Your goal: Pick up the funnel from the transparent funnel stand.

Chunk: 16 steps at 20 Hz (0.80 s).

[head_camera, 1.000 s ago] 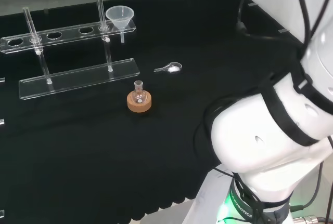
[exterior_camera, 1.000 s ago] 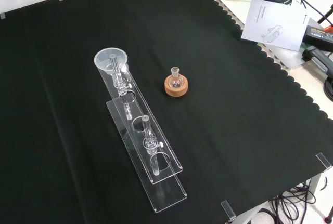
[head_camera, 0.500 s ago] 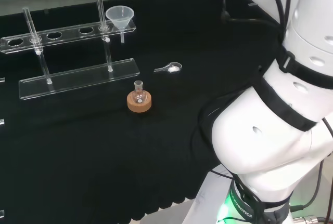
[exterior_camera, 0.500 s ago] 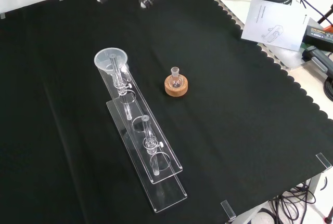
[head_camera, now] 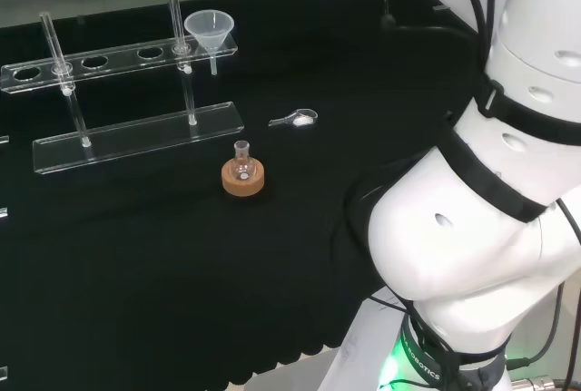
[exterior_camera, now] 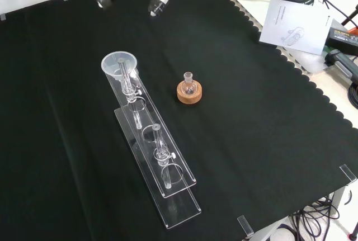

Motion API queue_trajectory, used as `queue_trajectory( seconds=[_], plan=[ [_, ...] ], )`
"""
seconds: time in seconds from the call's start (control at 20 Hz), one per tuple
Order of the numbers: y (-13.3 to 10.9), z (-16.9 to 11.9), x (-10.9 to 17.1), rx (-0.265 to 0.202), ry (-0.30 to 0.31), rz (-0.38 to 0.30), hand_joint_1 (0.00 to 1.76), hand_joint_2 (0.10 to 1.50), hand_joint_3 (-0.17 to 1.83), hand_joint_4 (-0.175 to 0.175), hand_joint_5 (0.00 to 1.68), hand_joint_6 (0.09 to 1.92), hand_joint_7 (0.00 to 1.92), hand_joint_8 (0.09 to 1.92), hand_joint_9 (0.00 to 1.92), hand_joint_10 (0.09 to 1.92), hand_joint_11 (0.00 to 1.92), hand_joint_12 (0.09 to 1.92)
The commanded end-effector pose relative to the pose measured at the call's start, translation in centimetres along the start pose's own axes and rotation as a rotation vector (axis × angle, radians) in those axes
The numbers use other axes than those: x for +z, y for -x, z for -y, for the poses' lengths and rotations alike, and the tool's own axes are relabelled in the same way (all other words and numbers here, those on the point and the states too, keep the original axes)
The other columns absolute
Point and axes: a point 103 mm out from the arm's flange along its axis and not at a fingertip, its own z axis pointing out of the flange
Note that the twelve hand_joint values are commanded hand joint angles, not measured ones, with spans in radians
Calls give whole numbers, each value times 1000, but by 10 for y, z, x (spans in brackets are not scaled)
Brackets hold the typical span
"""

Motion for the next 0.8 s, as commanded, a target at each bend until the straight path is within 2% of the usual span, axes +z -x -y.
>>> queue_trajectory(
  seconds=[0.05,0.55,0.8],
  plan=[
    [-29,-50,31,-29,-89,41,380,942,253,29,92,87,0,548,150,717,36,1461],
    [-39,-69,49,-13,-147,55,496,828,222,23,94,87,0,540,142,817,118,1522],
    [-36,-75,60,-9,-196,54,523,784,216,11,89,87,0,519,142,854,261,1536]
  ],
)
